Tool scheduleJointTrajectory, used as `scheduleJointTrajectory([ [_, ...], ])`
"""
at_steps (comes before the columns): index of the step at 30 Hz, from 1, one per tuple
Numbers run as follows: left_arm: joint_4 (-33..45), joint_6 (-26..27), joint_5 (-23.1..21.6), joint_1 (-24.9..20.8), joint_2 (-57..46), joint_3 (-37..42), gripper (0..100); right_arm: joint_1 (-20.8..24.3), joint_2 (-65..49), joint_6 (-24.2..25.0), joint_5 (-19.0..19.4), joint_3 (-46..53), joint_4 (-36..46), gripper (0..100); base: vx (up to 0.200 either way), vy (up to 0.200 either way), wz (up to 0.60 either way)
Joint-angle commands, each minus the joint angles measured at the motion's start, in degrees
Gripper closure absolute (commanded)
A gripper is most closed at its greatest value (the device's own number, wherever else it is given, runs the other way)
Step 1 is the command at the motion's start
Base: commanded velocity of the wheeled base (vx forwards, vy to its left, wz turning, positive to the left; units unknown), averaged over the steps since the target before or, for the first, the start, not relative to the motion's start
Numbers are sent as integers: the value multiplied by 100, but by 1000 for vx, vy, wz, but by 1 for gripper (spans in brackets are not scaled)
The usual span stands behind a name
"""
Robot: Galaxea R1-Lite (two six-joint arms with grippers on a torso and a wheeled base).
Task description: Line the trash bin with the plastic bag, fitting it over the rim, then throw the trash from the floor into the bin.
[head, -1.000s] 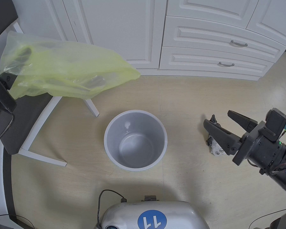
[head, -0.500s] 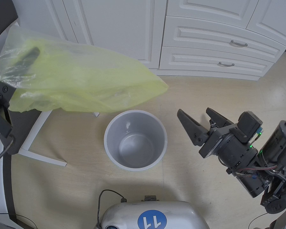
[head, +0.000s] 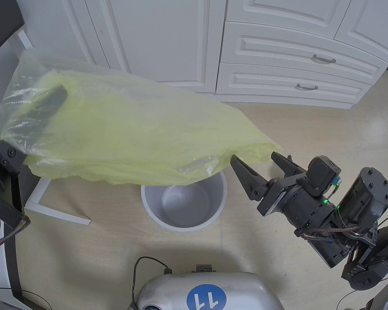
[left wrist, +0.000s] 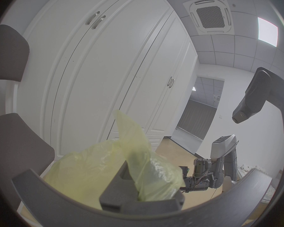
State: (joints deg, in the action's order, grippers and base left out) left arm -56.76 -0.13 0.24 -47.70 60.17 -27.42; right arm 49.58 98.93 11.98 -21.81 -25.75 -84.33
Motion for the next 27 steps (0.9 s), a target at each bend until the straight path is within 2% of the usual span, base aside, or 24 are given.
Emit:
scheduleJointTrajectory([
  [1, -37, 5, 2, -11, 30, 35, 100, 8, -207, -47, 1, 35, 31, 0, 0, 0, 0],
  [6, -37, 5, 2, -11, 38, 43, 100, 52, -629, -170, 10, 105, 295, 0, 0, 0, 0],
  [7, -37, 5, 2, -11, 47, 52, 100, 69, -884, -205, 19, 131, 708, 0, 0, 0, 0],
  [11, -37, 5, 2, -20, 82, 52, 100, 78, -1121, -161, 72, 70, 1429, 0, 0, 0, 0],
  [20, -46, -4, -7, -73, 65, 105, 100, 61, -1033, -56, 36, 52, 1569, 0, 0, 0, 0],
  [24, -46, -13, -7, -204, 30, 131, 100, 61, -1016, -56, 45, 96, 1604, 0, 0, 0, 0],
  [27, -55, -198, -139, -345, -6, 123, 100, 61, -1016, -56, 72, 105, 1930, 0, 0, 0, 0],
])
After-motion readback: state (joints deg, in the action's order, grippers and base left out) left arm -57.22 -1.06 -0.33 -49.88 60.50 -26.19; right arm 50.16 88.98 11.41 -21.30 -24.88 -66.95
